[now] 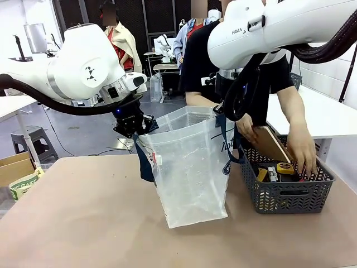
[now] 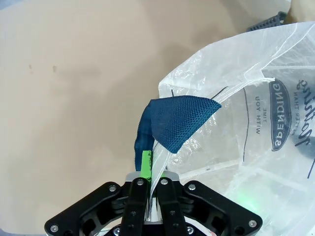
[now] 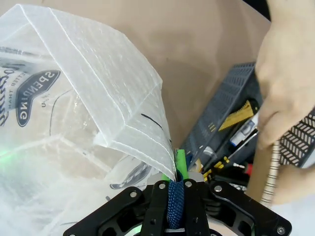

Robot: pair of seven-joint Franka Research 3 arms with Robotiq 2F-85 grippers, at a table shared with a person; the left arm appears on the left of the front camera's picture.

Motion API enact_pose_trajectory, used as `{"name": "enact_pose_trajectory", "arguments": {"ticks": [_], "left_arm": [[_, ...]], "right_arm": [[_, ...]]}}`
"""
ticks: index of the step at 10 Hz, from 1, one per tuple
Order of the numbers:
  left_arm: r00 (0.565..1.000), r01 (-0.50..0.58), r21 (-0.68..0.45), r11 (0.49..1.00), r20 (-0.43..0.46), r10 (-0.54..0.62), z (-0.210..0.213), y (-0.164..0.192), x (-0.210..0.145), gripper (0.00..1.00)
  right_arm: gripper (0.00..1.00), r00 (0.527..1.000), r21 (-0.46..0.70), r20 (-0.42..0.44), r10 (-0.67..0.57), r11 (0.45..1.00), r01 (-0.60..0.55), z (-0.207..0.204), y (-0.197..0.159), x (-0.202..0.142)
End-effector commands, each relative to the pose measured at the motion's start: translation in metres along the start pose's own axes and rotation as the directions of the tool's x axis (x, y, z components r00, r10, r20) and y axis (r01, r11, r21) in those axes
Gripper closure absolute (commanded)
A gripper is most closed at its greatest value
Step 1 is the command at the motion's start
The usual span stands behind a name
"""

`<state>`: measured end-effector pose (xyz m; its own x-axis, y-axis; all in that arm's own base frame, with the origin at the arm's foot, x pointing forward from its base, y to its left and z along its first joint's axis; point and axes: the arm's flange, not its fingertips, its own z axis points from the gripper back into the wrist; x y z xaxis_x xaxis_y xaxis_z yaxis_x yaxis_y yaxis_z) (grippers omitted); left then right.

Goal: Transfer purchased items from the store into the shopping bag.
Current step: Move the Reusable shopping bag to the right side of the table.

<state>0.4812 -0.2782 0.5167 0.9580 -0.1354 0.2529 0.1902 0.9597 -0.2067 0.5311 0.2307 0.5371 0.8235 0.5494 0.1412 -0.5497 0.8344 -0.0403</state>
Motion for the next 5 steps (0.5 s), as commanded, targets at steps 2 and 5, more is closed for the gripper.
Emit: {"name": "enact_pose_trajectory", "arguments": {"ticks": [2,5], "left_arm": [[1.0,-0.004,-0.004,1.0,0.005,0.004,0.0011,0.0005,0.0007,1.0],[1.0,-0.004,-0.004,1.0,0.005,0.004,0.0011,0.0005,0.0007,1.0]], "right_arm": [[1.0,1.0,-0.002,0.002,-0.019,1.0,0.019,-0.0002,-0.0005,-0.0015],[1.0,1.0,-0.002,0.002,-0.019,1.0,0.019,-0.0002,-0.0005,-0.0015]]}}
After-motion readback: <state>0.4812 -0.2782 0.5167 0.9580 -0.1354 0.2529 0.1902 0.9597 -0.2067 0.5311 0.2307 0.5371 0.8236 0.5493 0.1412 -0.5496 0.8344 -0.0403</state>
